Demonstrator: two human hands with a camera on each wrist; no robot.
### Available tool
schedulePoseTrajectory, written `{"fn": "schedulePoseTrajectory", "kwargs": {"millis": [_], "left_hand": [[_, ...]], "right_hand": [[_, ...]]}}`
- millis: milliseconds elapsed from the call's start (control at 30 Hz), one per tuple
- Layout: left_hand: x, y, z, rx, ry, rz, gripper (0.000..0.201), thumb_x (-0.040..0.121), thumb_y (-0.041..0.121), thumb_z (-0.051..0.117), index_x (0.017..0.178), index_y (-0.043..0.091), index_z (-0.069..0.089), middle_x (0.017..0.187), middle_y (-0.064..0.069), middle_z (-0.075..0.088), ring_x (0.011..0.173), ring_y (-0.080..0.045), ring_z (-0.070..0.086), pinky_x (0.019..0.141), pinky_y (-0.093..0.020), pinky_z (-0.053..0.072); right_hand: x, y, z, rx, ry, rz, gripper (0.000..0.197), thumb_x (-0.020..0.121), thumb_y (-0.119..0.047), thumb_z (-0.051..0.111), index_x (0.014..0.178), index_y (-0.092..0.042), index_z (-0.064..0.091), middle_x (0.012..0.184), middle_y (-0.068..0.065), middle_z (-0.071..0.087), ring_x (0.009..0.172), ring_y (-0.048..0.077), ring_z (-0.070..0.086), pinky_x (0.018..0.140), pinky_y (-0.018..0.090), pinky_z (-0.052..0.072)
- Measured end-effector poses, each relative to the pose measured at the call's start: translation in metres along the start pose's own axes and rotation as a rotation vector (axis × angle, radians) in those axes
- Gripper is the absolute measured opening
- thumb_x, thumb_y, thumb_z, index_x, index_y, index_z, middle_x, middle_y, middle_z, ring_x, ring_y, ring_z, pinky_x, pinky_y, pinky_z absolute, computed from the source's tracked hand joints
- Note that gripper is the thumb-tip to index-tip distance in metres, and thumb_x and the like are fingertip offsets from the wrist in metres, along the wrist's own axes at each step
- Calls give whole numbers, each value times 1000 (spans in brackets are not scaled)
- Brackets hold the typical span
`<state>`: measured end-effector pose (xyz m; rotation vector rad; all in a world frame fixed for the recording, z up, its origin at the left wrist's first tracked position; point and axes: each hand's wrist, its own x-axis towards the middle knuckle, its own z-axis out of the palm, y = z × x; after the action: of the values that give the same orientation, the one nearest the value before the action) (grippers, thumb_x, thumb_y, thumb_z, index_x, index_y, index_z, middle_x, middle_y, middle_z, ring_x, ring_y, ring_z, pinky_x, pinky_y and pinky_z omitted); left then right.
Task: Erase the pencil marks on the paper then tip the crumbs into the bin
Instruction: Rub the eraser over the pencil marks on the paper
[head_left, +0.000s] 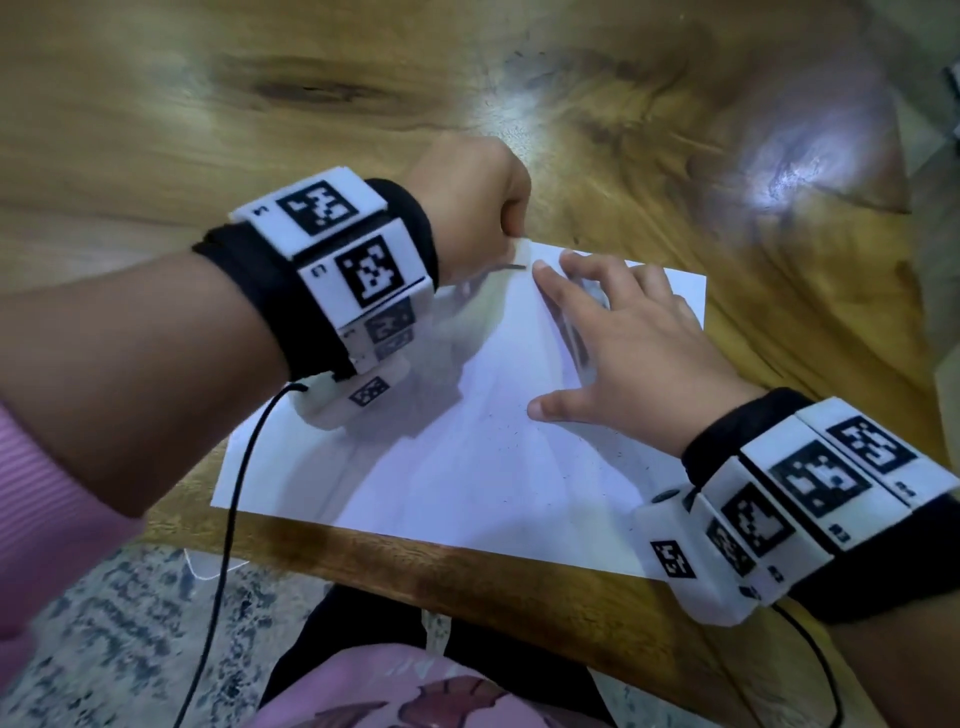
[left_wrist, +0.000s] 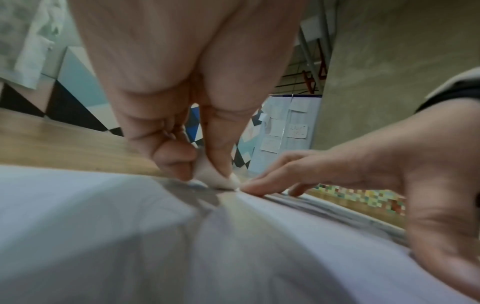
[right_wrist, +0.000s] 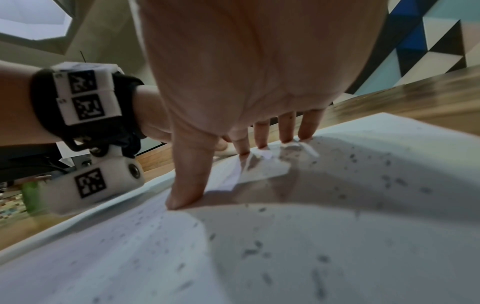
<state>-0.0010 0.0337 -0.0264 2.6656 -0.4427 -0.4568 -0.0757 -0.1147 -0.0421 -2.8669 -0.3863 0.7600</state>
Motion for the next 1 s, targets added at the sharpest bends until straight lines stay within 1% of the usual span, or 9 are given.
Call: {"fn": "schedulePoseTrajectory", "kwargs": {"millis": [67,200,300,367,533,700,767,867,1000], "left_hand": [[0,-1,1,-5,5,1,9,76,8,63,84,8,67,59,11,42,73,-18,45,48,-21,28],[-5,-4,-3,13,-268,30,8,70,14,71,77,18,67,64,5,54,60,-16,49,55,-22,36],[1,-4,-1,-4,-73,13,12,73,13,68,85,12,68,66,2,53,71,-19,49,61,-24,36],[2,-4,0,-4,8,2,11,75,11,66,87,9,66,63,5,48,72,-19,45,53,-24,32],[-2,-12,-9,24,-289,27,10,69,15,73,76,17,65,63,7,56,57,-12,48,55,-20,35],[-12,-11,-1,-10,-57,2,12,74,18,69,85,15,65,66,4,56,68,-17,48,54,-23,34],[-23,-13,5,-59,-74,-28,9,77,18,65,85,17,61,64,0,62,65,-19,53,60,-25,38],[-25,-16,-2,-76,-155,-37,13,74,13,67,85,20,61,63,4,61,59,-12,53,54,-22,37],[-8,-11,-8,-76,14,-4,20,73,10,68,91,18,67,65,3,56,72,-19,52,70,-26,42]], "right_hand": [[0,0,0,5,5,2,106,65,-61,68,146,-34,6,150,-12,7,131,16,12,105,32,19],[0,0,0,57,23,21,107,62,-57,73,146,-30,12,150,-14,10,131,15,15,104,31,20],[0,0,-1,55,17,17,105,63,-57,72,145,-28,13,150,-14,9,132,16,14,104,31,20],[0,1,-1,50,14,15,105,64,-58,72,146,-28,12,150,-14,9,132,15,13,105,31,20],[1,1,-1,13,-1,9,106,64,-61,69,146,-37,5,149,-12,8,131,17,12,106,32,20],[2,0,-3,0,-16,14,105,65,-62,67,146,-40,3,149,-11,7,130,18,11,105,33,20],[2,-1,-3,-11,-25,18,105,65,-62,67,145,-42,2,148,-11,7,130,18,11,105,33,20],[2,-2,-5,-27,-35,22,105,66,-63,67,145,-43,1,148,-10,7,129,19,12,105,34,20],[3,-4,-6,-41,-43,25,106,65,-62,67,145,-42,1,146,-10,9,127,19,13,103,33,22]]}}
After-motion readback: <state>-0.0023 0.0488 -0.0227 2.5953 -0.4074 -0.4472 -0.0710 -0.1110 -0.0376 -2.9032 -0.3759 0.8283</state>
